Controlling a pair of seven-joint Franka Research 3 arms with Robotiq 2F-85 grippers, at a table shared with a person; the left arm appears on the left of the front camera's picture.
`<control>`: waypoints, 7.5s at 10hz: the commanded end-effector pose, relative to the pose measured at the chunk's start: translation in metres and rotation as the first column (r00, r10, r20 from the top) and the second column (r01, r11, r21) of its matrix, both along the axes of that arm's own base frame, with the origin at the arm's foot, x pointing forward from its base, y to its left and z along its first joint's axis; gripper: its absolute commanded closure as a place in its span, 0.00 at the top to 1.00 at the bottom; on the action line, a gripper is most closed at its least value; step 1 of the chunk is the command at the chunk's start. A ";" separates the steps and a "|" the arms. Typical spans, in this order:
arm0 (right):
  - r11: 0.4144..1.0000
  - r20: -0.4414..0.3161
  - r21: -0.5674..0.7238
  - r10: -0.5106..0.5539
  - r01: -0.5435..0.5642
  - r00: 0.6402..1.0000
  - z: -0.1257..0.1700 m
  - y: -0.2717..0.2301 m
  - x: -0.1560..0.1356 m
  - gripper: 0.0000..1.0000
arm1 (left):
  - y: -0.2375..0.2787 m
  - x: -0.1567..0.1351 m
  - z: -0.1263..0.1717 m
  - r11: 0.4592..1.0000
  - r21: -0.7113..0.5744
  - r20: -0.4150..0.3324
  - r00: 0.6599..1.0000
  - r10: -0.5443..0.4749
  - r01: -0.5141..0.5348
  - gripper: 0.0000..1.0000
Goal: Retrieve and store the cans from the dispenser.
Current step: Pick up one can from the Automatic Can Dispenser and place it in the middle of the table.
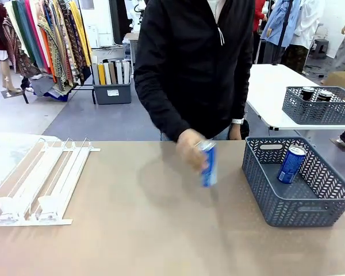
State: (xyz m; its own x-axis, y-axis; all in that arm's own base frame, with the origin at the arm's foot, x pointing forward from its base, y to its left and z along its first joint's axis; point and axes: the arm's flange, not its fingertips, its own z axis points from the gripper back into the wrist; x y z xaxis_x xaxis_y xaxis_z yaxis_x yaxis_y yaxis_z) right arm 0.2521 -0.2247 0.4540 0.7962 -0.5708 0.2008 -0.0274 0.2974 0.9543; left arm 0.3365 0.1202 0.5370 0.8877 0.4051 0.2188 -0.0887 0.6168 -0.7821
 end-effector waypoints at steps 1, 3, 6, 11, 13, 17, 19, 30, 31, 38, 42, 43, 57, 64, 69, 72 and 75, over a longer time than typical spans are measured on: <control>1.000 0.010 0.012 -0.005 0.005 1.000 0.003 0.001 0.001 1.00 | -0.021 0.009 0.016 0.998 0.035 0.018 0.999 -0.048 0.047 1.00; 1.000 0.010 0.012 -0.005 0.005 1.000 0.003 0.001 0.001 1.00 | -0.021 0.009 0.016 0.998 0.035 0.018 0.999 -0.048 0.047 1.00; 1.000 0.010 0.012 -0.005 0.005 1.000 0.003 0.001 0.001 1.00 | -0.021 0.009 0.016 0.998 0.035 0.018 0.999 -0.048 0.047 1.00; 1.000 0.010 0.012 -0.005 0.005 1.000 0.003 0.001 0.001 1.00 | -0.021 0.009 0.016 0.998 0.035 0.018 0.999 -0.048 0.047 1.00; 1.000 0.010 0.012 -0.005 0.005 1.000 0.003 0.001 0.001 1.00 | -0.021 0.009 0.016 0.998 0.035 0.018 0.999 -0.048 0.047 1.00; 1.000 0.010 0.012 -0.005 0.005 1.000 0.003 0.001 0.001 1.00 | -0.021 0.009 0.016 0.998 0.035 0.018 0.999 -0.048 0.047 1.00; 1.000 0.010 0.012 -0.005 0.005 1.000 0.003 0.001 0.001 1.00 | -0.021 0.009 0.016 0.998 0.035 0.018 0.999 -0.048 0.047 1.00; 1.000 0.010 0.012 -0.005 0.005 1.000 0.003 0.001 0.001 1.00 | -0.021 0.009 0.016 0.998 0.035 0.018 0.999 -0.048 0.047 1.00; 1.000 0.010 0.012 -0.005 0.005 1.000 0.003 0.001 0.001 1.00 | -0.021 0.009 0.016 0.998 0.035 0.018 0.999 -0.048 0.047 1.00; 1.000 0.010 0.012 -0.005 0.005 1.000 0.003 0.001 0.001 1.00 | -0.021 0.009 0.016 0.998 0.035 0.018 0.999 -0.048 0.047 1.00; 1.000 0.010 0.012 -0.005 0.005 1.000 0.003 0.001 0.001 1.00 | -0.021 0.009 0.016 0.998 0.035 0.018 0.999 -0.048 0.047 1.00; 1.000 0.010 0.012 -0.005 0.005 1.000 0.003 0.001 0.001 1.00 | -0.021 0.009 0.016 0.998 0.035 0.018 0.999 -0.048 0.047 1.00; 1.000 0.010 0.012 -0.005 0.005 1.000 0.003 0.001 0.001 1.00 | -0.021 0.009 0.016 0.998 0.035 0.018 0.999 -0.048 0.047 1.00; 1.000 0.010 0.012 -0.005 0.005 1.000 0.003 0.001 0.001 1.00 | -0.021 0.009 0.016 0.998 0.035 0.018 0.999 -0.048 0.047 1.00; 1.000 0.010 0.012 -0.005 0.005 1.000 0.003 0.001 0.001 1.00 | -0.021 0.009 0.016 0.998 0.035 0.018 0.999 -0.048 0.047 1.00; 1.000 0.010 0.012 -0.005 0.005 1.000 0.003 0.001 0.001 1.00 | -0.021 0.009 0.016 0.998 0.035 0.018 0.999 -0.048 0.047 1.00; 1.000 0.010 0.012 -0.005 0.005 1.000 0.003 0.001 0.001 1.00 | -0.021 0.009 0.016 0.998 0.035 0.018 0.999 -0.048 0.047 1.00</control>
State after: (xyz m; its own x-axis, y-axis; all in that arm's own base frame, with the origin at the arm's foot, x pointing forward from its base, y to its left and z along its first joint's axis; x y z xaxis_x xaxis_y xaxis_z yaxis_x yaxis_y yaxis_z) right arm 0.2521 -0.2247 0.4540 0.7963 -0.5707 0.2008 -0.0275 0.2973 0.9544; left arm 0.3451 0.0969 0.5521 0.9011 0.3540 0.2504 -0.0520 0.6615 -0.7481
